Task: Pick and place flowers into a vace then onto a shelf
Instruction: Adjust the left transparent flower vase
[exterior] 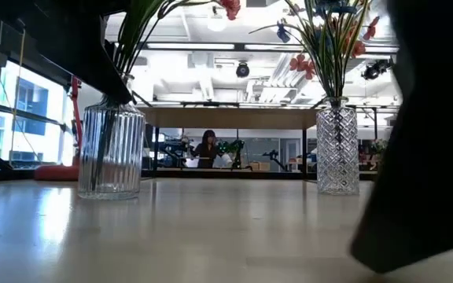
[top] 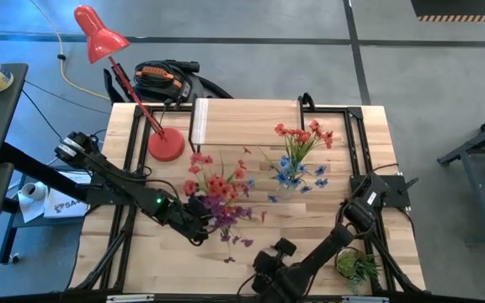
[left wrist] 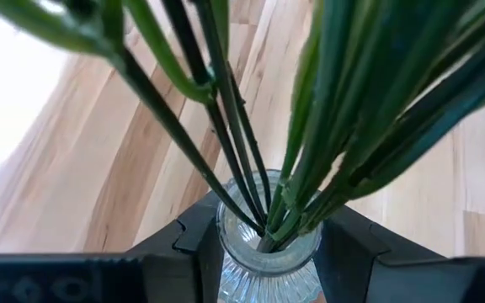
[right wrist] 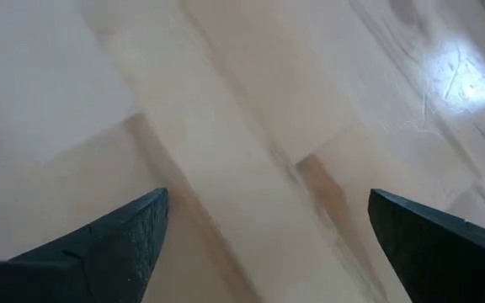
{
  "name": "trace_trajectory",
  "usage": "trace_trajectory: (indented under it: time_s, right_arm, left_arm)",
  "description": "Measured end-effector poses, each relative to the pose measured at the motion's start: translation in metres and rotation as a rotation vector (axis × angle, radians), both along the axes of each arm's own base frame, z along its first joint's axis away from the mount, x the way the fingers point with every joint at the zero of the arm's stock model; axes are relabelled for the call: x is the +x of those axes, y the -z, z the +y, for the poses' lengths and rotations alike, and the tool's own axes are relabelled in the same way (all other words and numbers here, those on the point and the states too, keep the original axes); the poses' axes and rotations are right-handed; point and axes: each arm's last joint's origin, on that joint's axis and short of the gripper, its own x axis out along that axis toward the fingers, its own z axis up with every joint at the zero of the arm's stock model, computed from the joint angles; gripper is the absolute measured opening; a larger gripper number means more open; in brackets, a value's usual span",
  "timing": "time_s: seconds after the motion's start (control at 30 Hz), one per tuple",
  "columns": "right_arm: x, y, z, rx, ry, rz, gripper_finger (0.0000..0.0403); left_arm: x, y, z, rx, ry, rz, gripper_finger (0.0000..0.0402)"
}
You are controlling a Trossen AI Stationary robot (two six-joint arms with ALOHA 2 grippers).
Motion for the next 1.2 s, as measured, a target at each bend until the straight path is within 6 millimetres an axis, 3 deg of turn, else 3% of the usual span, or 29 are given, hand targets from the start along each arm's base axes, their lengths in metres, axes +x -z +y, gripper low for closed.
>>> trace_trajectory:
  time_s: [0.57,0.87,1.2]
  right_arm:
    - [0.026,0.001,-0.025,-0.03,0.005,-0.04,0.0394]
    - [0.028,0.001,-0.027,-0.046,-0.014,-0.032,0.0394]
    - [0.036,0.001,-0.038,-0.046,-0.004,-0.025,0.0394]
  left_arm:
    - [-0.012,0.01,0.009,0.044,-0.092,0.028,0.0301]
    - [-0.043,-0.003,0.006,0.098,-0.077,0.08,0.0309]
    - [-0.062,-0.003,0.014,0.11,-0.202,0.155,0.0316]
